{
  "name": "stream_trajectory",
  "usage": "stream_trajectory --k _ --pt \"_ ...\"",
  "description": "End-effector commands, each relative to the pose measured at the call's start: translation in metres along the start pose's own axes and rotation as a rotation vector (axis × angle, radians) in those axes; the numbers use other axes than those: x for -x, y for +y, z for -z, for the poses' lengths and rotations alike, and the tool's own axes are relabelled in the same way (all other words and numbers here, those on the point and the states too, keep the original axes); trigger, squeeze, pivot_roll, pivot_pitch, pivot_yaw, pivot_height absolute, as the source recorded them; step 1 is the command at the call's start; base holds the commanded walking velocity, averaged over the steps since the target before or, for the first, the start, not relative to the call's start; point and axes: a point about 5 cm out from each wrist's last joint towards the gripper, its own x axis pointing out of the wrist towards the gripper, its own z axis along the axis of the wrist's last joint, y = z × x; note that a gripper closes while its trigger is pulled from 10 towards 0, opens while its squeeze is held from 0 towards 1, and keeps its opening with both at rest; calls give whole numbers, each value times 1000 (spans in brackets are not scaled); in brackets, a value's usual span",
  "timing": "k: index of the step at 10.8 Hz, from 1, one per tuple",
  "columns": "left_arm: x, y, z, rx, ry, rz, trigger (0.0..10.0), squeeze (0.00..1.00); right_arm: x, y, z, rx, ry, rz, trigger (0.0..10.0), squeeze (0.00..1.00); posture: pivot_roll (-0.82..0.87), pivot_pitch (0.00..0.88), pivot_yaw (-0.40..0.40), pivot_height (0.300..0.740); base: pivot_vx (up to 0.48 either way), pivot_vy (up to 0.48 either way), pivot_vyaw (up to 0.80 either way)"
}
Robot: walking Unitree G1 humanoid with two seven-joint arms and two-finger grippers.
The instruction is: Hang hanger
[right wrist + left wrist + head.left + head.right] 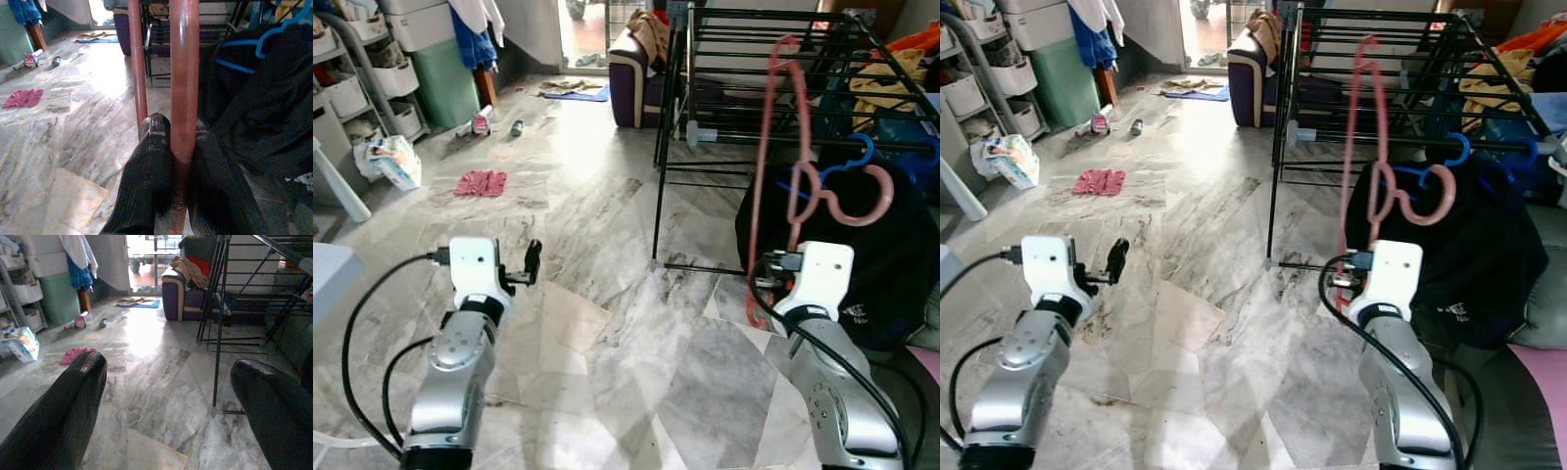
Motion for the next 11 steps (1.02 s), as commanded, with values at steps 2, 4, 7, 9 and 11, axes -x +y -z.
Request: stream_trajectory --k 2,4,7,9,11 --pt "2 5 -3 -7 0 -10 10000 0 1 4 -11 32 -46 -30 10000 0 44 4 -18 740 0 0 400" --pt "-1 -1 -6 4 -8 -3 10000 0 0 7 -12 17 -43 -44 10000 0 42 4 -21 740 0 0 800" --pt "-5 -15 -19 20 -46 38 10000 0 -4 5 -14 -5 -40 -35 10000 0 55 4 -37 740 0 0 800" --pt "0 -11 -17 21 -41 20 10000 0 -4 -10 -12 16 -25 70 10000 0 63 7 -38 740 0 0 0" --pt "10 -9 -17 96 -46 0 10000 0 -2 -32 -14 30 -8 188 10000 0 51 7 -30 740 0 0 0"
